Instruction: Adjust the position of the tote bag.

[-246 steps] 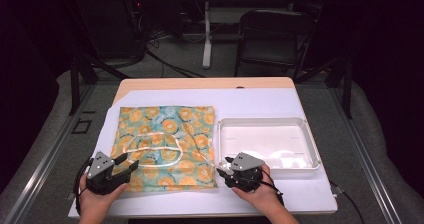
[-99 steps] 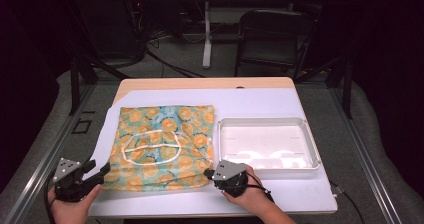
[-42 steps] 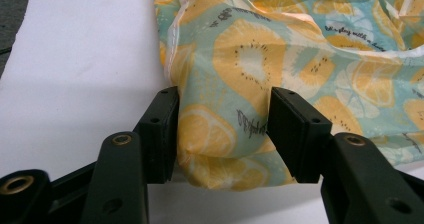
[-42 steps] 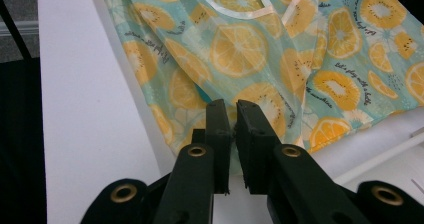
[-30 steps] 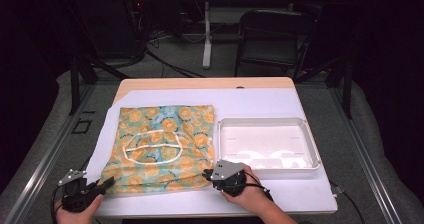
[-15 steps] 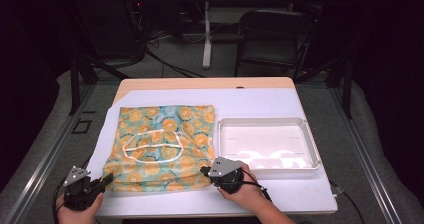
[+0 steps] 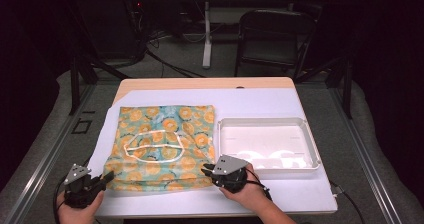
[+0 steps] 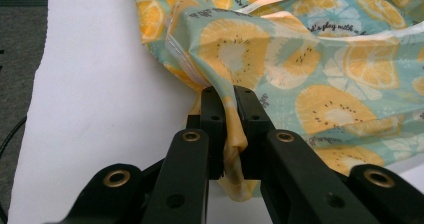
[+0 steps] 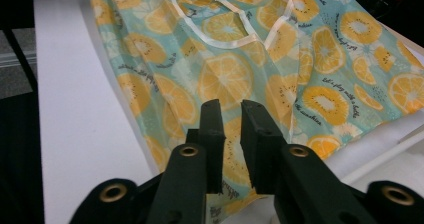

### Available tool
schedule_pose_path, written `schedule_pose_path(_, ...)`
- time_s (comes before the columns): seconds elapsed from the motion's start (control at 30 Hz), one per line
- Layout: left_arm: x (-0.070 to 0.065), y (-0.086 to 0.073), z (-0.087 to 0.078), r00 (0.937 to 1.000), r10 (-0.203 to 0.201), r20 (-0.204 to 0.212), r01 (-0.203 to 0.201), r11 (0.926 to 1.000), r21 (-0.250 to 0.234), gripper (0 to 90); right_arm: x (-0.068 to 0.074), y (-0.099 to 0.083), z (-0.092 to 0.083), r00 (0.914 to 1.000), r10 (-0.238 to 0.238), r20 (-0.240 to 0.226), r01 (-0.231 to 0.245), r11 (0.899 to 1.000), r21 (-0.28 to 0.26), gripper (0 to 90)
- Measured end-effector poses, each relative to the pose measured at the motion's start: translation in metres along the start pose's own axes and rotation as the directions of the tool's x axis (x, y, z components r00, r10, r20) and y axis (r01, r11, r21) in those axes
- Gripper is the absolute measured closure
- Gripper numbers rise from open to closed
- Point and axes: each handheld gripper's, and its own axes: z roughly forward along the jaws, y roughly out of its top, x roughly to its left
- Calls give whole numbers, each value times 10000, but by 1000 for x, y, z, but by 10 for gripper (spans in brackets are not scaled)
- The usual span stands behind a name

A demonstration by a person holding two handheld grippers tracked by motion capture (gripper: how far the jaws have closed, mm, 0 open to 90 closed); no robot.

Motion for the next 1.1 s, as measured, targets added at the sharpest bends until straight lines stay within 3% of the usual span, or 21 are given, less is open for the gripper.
schedule_pose_path(0.2,1,4,0,10000,-42,22,42,9999,-135,842,-1,-6,-10,9993,-349,122,345,9990,285,682)
schedule_pose_path(0.33,3,7,3,10000,-59,-29,59,9999,-110,844,-4,-11,-14,9992,-328,247,318,9986,414,630)
schedule_pose_path(0.7,16,11,11,9983,-573,-126,575,9982,186,847,-2,-21,-17,9953,-943,219,912,9893,1138,606)
schedule_pose_path(1.1,19,13,15,9981,-587,-193,596,9969,511,850,-1,-26,-17,9926,-1170,327,1113,9839,1401,590)
